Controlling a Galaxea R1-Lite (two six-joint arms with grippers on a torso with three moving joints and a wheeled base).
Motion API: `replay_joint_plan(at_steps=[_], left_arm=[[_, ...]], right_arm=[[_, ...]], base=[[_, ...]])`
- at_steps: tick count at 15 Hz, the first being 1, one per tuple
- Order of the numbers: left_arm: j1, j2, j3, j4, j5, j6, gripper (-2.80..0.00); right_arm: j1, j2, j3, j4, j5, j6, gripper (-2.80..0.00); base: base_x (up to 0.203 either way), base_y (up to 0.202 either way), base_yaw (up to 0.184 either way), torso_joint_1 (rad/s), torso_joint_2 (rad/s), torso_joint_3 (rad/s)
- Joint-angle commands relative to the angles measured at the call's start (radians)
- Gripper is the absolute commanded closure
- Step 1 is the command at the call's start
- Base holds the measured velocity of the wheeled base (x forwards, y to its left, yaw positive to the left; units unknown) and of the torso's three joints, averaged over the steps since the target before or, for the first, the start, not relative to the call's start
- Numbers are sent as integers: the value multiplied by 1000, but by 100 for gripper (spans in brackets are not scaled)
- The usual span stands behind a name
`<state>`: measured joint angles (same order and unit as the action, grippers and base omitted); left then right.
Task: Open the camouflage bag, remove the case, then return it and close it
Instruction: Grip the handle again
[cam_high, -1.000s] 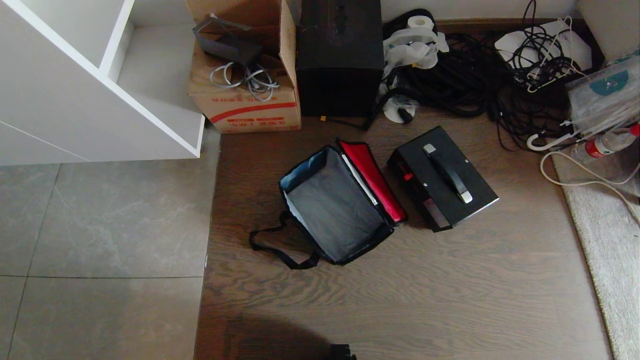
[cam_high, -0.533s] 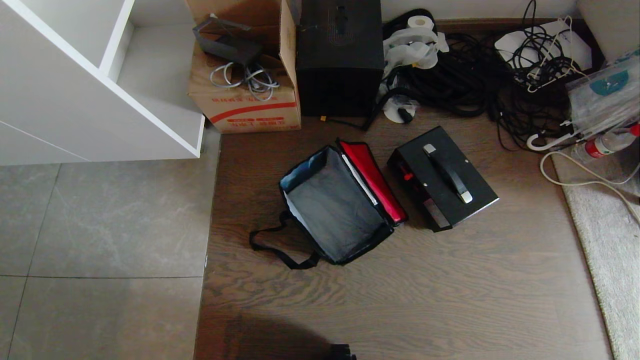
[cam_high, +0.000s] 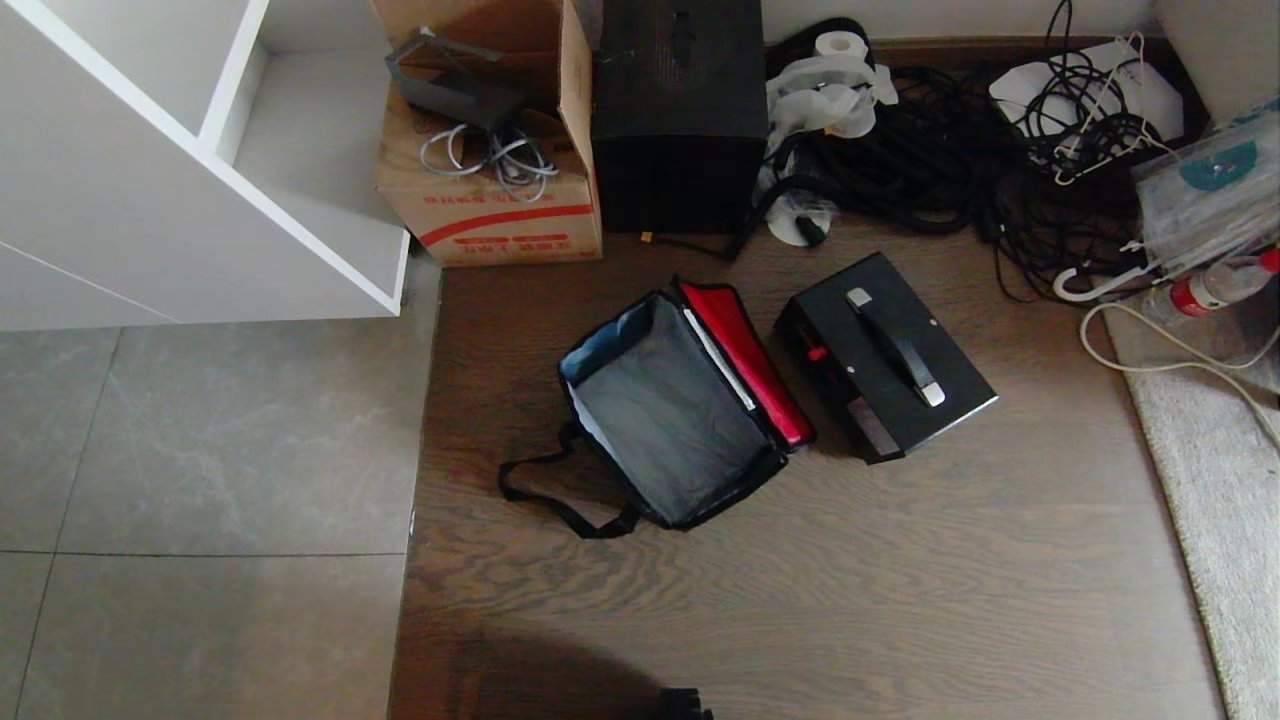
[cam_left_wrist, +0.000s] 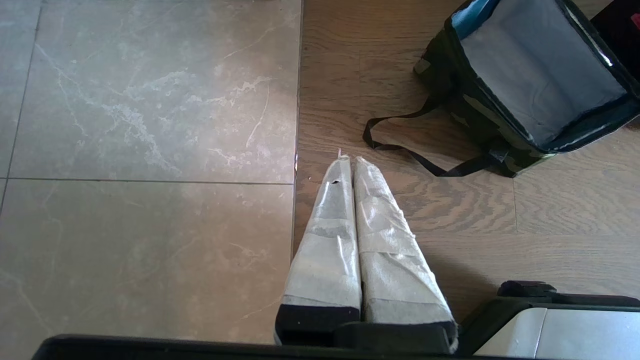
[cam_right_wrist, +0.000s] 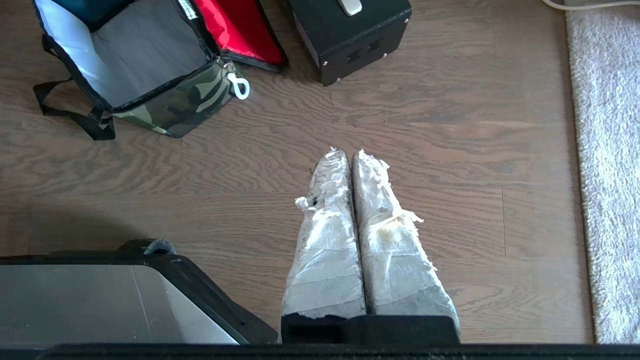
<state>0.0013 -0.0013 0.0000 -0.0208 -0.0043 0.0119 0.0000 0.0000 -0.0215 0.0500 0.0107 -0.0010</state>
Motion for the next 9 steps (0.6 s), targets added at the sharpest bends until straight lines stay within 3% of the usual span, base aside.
replay_joint_plan(at_steps=[1, 9], left_arm=[[0, 1, 9, -1, 0, 0, 0], [0, 1, 9, -1, 0, 0, 0]], right_arm=[[0, 0, 0, 1, 0, -1, 0], [0, 2, 0, 1, 0, -1, 0]], base=[[0, 0, 0, 0, 0, 0], [0, 0, 0, 0, 0, 0]])
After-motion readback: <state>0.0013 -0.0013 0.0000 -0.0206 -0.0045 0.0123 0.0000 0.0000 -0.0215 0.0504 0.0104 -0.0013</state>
